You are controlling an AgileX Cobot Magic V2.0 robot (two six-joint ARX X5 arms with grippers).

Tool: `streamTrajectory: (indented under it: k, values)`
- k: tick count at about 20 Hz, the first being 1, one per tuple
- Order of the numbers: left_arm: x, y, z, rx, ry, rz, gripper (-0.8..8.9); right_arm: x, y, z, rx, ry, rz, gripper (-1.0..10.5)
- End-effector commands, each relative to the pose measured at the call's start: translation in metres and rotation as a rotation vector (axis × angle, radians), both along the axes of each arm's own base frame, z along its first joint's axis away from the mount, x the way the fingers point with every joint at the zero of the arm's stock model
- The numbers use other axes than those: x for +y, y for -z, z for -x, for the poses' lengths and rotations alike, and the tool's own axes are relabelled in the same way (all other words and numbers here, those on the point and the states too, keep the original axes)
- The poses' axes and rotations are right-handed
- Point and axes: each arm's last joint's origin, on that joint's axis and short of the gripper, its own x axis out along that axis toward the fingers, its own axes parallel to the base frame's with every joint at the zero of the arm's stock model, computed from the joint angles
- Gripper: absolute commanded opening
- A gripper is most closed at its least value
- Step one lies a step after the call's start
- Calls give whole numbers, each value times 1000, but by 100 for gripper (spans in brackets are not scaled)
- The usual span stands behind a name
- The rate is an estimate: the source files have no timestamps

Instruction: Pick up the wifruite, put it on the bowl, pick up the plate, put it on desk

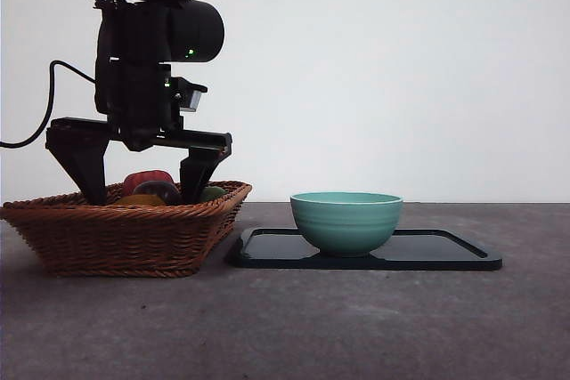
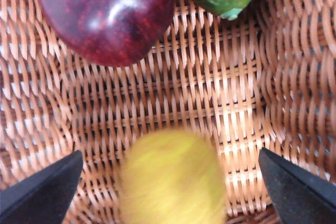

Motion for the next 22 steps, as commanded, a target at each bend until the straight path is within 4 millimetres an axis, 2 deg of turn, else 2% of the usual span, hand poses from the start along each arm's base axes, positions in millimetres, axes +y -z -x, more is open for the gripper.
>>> streamTrajectory:
  k: [1, 4, 6, 10, 13, 17, 22]
  values:
    - [1, -32, 4, -85, 34, 33, 566, 0, -2, 0, -5, 1, -11, 606]
    - [11, -74, 23, -184, 52, 76, 566, 0, -2, 0, -6, 1, -11, 606]
    - [22, -106, 43, -253, 71, 101, 565, 0, -2, 0, -6, 1, -11, 606]
    - [47, -164, 99, -354, 164, 204, 563, 0, -3, 0, -13, 1, -14, 606]
    - [67, -198, 147, -427, 300, 326, 563, 0, -3, -1, -16, 0, -16, 606]
    - [92, -222, 205, -476, 458, 479, 563, 0, -3, -1, -15, 0, -17, 606]
    - [114, -223, 253, -424, 581, 538, 563, 0, -3, -1, -11, 2, -23, 606]
